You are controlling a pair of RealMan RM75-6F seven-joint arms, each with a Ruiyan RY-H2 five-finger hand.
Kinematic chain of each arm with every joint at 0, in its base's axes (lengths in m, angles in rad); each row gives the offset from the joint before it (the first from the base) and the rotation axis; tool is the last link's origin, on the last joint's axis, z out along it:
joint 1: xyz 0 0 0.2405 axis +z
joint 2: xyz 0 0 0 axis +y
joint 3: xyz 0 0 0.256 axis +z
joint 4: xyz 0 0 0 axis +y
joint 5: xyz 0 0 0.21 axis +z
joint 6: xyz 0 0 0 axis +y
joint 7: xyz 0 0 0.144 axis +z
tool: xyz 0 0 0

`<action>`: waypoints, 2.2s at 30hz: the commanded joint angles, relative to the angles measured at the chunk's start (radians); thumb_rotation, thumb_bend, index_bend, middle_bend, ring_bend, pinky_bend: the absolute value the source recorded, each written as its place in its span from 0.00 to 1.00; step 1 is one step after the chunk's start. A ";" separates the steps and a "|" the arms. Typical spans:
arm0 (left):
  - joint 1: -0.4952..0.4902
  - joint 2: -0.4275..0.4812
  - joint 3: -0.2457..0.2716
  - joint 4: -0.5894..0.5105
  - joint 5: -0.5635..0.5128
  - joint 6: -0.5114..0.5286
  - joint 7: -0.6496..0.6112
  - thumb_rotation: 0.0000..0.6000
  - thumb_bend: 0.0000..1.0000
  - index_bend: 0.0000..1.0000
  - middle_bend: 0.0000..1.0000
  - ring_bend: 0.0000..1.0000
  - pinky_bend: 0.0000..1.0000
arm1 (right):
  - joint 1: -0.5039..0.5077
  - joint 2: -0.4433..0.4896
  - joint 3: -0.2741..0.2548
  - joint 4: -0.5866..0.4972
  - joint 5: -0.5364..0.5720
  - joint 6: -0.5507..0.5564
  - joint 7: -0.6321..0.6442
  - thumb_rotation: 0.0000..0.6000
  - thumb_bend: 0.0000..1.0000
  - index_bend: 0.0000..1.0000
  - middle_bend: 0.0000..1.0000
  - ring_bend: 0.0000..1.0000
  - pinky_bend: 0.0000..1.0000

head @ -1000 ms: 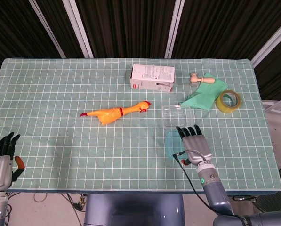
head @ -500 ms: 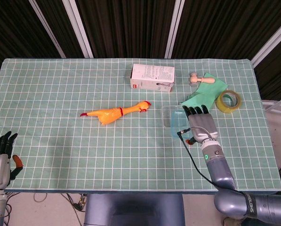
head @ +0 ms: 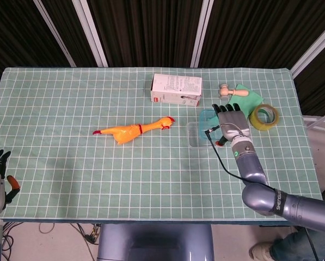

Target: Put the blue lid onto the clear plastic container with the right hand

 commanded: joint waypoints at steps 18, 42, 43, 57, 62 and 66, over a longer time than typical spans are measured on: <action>-0.010 0.000 -0.009 -0.005 -0.036 -0.001 0.015 1.00 0.79 0.09 0.00 0.00 0.00 | 0.087 -0.124 -0.108 0.189 -0.020 -0.131 0.066 1.00 0.18 0.00 0.48 0.05 0.00; -0.014 0.000 -0.004 -0.010 -0.037 0.007 0.019 1.00 0.79 0.09 0.00 0.00 0.00 | 0.100 -0.152 -0.184 0.249 -0.111 -0.192 0.174 1.00 0.18 0.00 0.48 0.05 0.00; -0.014 0.001 -0.005 -0.010 -0.038 0.007 0.018 1.00 0.79 0.09 0.00 0.00 0.00 | 0.101 -0.155 -0.187 0.252 -0.112 -0.194 0.177 1.00 0.18 0.00 0.48 0.05 0.00; -0.015 0.002 -0.005 -0.011 -0.041 0.010 0.019 1.00 0.79 0.09 0.00 0.00 0.00 | 0.108 -0.173 -0.207 0.288 -0.141 -0.208 0.220 1.00 0.18 0.00 0.48 0.05 0.00; -0.017 0.002 -0.006 -0.010 -0.043 0.010 0.020 1.00 0.79 0.09 0.00 0.00 0.00 | 0.112 -0.179 -0.215 0.298 -0.140 -0.209 0.228 1.00 0.18 0.00 0.48 0.05 0.00; -0.017 0.002 -0.006 -0.010 -0.044 0.011 0.020 1.00 0.79 0.09 0.00 0.00 0.00 | 0.117 -0.183 -0.222 0.301 -0.139 -0.212 0.231 1.00 0.18 0.00 0.48 0.05 0.00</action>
